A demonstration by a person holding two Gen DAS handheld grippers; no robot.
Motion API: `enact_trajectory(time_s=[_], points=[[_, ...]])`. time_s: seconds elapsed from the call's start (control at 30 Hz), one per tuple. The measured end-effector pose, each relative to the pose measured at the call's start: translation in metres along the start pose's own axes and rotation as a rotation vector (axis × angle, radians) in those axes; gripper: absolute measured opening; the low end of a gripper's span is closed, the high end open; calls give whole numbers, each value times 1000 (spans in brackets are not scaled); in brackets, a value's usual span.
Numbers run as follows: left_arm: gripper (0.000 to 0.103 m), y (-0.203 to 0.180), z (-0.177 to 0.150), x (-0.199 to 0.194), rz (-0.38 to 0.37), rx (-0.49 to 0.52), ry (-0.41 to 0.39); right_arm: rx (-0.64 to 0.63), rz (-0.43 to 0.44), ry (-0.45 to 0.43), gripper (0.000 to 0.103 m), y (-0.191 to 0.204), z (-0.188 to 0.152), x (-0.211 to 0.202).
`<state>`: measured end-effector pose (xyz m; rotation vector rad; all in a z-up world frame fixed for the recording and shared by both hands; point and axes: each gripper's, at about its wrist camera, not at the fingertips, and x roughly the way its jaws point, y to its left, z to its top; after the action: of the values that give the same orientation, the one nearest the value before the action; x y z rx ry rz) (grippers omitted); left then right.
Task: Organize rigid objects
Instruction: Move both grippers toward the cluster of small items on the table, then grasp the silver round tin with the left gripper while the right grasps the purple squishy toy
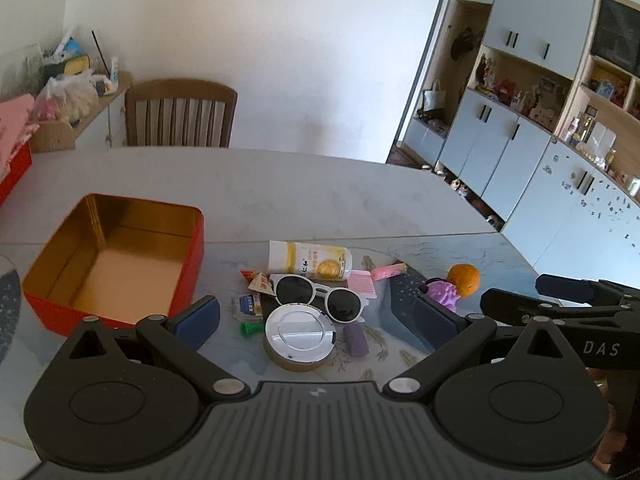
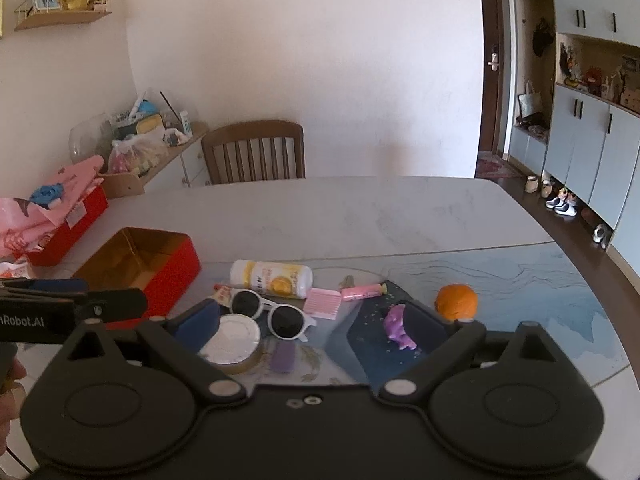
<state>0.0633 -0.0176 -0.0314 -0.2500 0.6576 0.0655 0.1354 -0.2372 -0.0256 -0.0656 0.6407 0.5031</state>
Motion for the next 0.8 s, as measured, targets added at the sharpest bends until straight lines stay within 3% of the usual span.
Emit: enact_trajectory(time_s=[0.13,0.3,0.67,0.8], points=[[103,-3,-2,28,11,-17,37,-29,5,27,97,-17,1,20],[103,-4,-9,64,78,-34,91,-74,16,83,94,-39,-4,48],[103,-16,-29,128,153,26,174,-149,35,227,87,-74,-13,105],[95,-12,-33,138,177,-7,200,-160,42,261,84,-79,-15,122]])
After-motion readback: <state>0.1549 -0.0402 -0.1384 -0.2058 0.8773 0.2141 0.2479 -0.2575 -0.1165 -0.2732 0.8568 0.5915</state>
